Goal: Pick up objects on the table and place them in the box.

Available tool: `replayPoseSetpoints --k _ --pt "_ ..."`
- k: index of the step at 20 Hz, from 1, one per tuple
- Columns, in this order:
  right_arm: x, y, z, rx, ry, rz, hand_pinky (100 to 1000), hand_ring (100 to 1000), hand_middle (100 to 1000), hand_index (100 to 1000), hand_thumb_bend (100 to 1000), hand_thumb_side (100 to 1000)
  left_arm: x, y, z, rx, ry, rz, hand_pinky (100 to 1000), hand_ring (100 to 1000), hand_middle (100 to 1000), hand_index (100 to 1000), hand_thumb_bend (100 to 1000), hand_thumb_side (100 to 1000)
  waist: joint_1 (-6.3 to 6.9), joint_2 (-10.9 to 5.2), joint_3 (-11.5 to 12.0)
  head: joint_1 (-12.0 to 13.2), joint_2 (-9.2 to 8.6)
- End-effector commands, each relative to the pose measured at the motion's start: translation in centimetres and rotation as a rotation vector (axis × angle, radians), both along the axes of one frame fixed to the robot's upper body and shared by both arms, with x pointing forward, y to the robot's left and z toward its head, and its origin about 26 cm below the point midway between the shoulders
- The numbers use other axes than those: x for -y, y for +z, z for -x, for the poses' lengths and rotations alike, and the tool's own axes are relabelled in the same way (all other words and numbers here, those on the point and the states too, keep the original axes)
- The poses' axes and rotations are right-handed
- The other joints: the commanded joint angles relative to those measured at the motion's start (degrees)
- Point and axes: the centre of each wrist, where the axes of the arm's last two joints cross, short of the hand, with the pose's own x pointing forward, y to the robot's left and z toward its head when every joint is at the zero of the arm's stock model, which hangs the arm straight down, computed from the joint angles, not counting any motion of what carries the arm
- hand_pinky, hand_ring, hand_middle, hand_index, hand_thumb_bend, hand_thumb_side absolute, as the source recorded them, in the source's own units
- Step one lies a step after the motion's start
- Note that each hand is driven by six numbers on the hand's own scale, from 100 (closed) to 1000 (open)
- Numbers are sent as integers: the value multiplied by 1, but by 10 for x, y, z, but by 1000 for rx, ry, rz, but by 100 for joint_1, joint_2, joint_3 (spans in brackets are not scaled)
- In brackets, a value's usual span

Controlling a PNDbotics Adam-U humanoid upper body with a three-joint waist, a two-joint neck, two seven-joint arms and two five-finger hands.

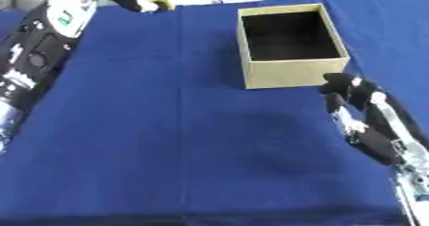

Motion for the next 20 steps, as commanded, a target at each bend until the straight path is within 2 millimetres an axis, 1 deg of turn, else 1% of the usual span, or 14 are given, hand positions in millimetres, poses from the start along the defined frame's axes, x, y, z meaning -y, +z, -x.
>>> replayPoseSetpoints --k 1,5,11,14,15,16,17,18,19,20 --pt "-14 8 -1 18 59 -8 744 765 666 847 100 634 24 15 -2 37 -59 -20 749 465 333 547 522 100 -3 -47 -91 118 28" --pt "-29 12 -1 22 120 -3 743 764 664 844 100 637 46 13 -3 48 -116 -25 753 473 351 560 518 100 40 20 -307 227 28" --pt "-41 15 -2 26 169 3 743 763 662 842 100 645 64 7 -2 39 -180 -51 759 487 385 588 532 100 80 90 -516 271 28" --pt "-43 15 -2 24 181 7 743 763 661 841 100 649 70 3 -1 27 -211 -86 766 508 429 635 566 144 96 108 -576 262 28" --pt "-43 15 -2 24 183 7 742 763 661 840 100 649 72 2 -1 21 -220 -101 769 522 458 657 585 172 99 112 -588 260 28" --pt "-43 15 -2 23 184 7 742 763 661 840 100 649 73 1 -1 17 -227 -114 770 525 463 661 588 175 102 114 -598 261 28" --pt "-43 15 -2 24 184 7 742 763 661 840 100 653 74 0 -1 12 -232 -125 776 549 506 702 637 228 104 116 -606 259 28" --pt "-44 15 -2 24 184 6 742 762 660 839 100 653 75 -1 -1 7 -238 -138 778 561 528 723 660 247 106 117 -614 259 28" --pt "-44 15 -2 24 184 6 742 762 660 839 100 656 75 -2 0 3 -243 -147 783 586 576 761 703 282 108 118 -618 258 28" --pt "-44 15 -2 23 183 5 742 762 660 839 100 656 76 -2 0 2 -248 -155 787 599 601 780 728 306 111 118 -618 253 28"
